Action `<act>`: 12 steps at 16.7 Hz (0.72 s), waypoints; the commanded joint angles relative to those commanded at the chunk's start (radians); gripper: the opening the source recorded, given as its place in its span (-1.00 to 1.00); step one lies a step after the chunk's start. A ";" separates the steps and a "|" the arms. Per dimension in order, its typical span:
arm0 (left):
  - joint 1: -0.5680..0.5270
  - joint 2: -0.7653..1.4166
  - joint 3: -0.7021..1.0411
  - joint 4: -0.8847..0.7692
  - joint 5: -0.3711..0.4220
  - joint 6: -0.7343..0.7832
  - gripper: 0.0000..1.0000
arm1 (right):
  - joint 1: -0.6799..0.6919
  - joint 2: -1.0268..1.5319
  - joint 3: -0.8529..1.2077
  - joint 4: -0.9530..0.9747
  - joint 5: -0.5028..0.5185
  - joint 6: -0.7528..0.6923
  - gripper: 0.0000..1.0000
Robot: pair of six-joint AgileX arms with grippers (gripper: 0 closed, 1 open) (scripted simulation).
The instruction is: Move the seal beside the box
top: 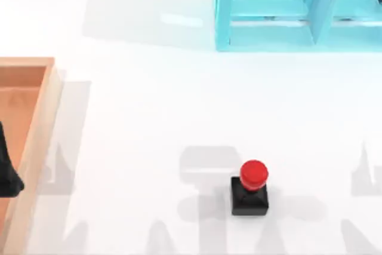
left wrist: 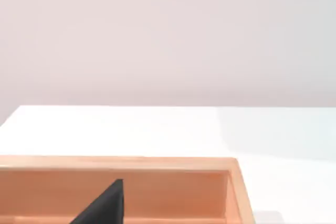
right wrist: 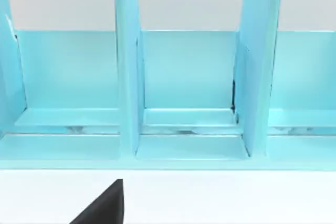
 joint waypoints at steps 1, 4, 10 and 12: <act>0.000 0.000 0.000 0.000 0.000 0.000 1.00 | 0.000 0.000 0.000 0.000 0.000 0.000 1.00; -0.023 0.029 0.029 -0.022 0.007 -0.011 1.00 | 0.000 0.000 0.000 0.000 0.000 0.000 1.00; -0.239 0.369 0.347 -0.246 0.058 -0.137 1.00 | 0.000 0.000 0.000 0.000 0.000 0.000 1.00; -0.337 0.561 0.511 -0.358 0.076 -0.203 1.00 | 0.000 0.000 0.000 0.000 0.000 0.000 1.00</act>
